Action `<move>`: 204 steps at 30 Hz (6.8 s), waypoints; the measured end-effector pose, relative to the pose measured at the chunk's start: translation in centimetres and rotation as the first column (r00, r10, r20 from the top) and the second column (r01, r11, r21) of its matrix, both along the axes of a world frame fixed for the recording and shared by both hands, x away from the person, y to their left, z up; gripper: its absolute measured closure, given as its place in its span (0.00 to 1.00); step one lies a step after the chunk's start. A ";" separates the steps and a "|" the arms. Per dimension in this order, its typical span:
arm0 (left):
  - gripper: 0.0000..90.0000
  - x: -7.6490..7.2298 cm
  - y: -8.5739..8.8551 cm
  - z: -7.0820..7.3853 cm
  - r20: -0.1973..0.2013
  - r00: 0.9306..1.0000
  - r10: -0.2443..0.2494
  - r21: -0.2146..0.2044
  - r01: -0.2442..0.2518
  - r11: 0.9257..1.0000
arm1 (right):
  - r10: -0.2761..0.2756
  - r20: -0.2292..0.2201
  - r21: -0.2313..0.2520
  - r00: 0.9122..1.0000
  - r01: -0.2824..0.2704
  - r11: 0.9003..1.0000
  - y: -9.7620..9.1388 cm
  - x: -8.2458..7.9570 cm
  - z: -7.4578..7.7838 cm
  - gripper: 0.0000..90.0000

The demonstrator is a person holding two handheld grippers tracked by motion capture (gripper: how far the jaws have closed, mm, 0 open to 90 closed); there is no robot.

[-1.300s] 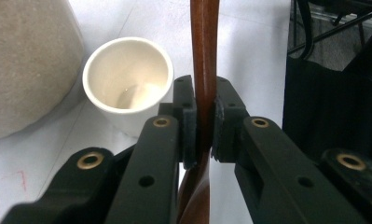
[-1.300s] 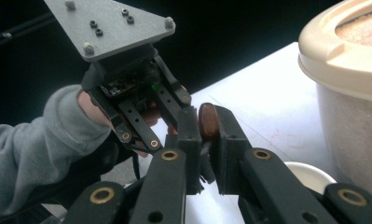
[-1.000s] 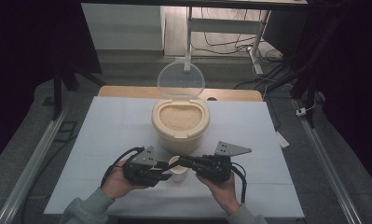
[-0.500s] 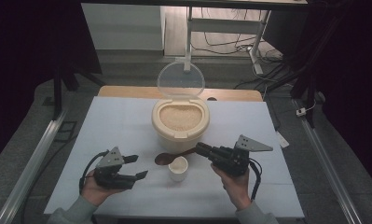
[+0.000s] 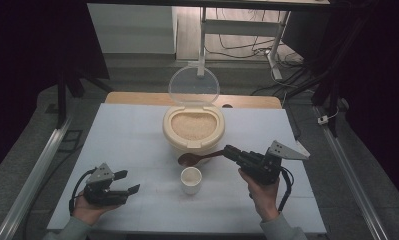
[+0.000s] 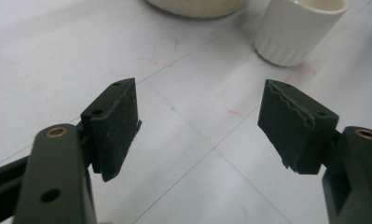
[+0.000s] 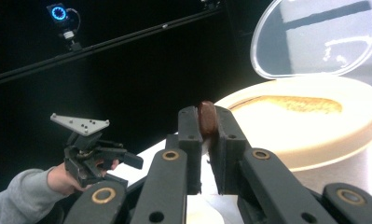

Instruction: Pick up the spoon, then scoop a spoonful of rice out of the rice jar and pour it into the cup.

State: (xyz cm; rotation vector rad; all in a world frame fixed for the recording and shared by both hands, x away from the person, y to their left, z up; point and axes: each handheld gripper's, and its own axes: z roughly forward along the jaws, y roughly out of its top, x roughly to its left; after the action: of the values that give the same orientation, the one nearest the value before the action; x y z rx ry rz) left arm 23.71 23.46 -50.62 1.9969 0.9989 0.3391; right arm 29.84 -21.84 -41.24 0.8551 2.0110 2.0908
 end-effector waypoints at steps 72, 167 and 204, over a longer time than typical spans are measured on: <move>0.29 0.7 -0.5 -0.9 -0.026 0.999 -0.033 0.034 0.034 0.999 | -0.326 0.078 -0.293 0.942 0.334 0.896 3.6 7.5 3.7 0.93; 0.29 0.8 -0.8 -1.0 -0.019 0.999 -0.034 0.065 0.035 0.997 | -0.150 -0.603 0.170 0.784 0.309 0.936 -2.1 10.2 -0.2 0.93; 0.29 0.9 -0.8 -1.0 -0.022 0.999 -0.033 0.069 0.034 0.997 | -0.043 -0.626 0.213 0.779 0.224 0.951 -3.3 7.4 0.8 0.93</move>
State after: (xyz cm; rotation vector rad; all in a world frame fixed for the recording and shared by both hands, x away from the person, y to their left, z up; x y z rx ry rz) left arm 24.60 22.62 -51.66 2.0813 0.9775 0.3391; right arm 37.28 -25.09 -40.45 1.8918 1.8183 2.2313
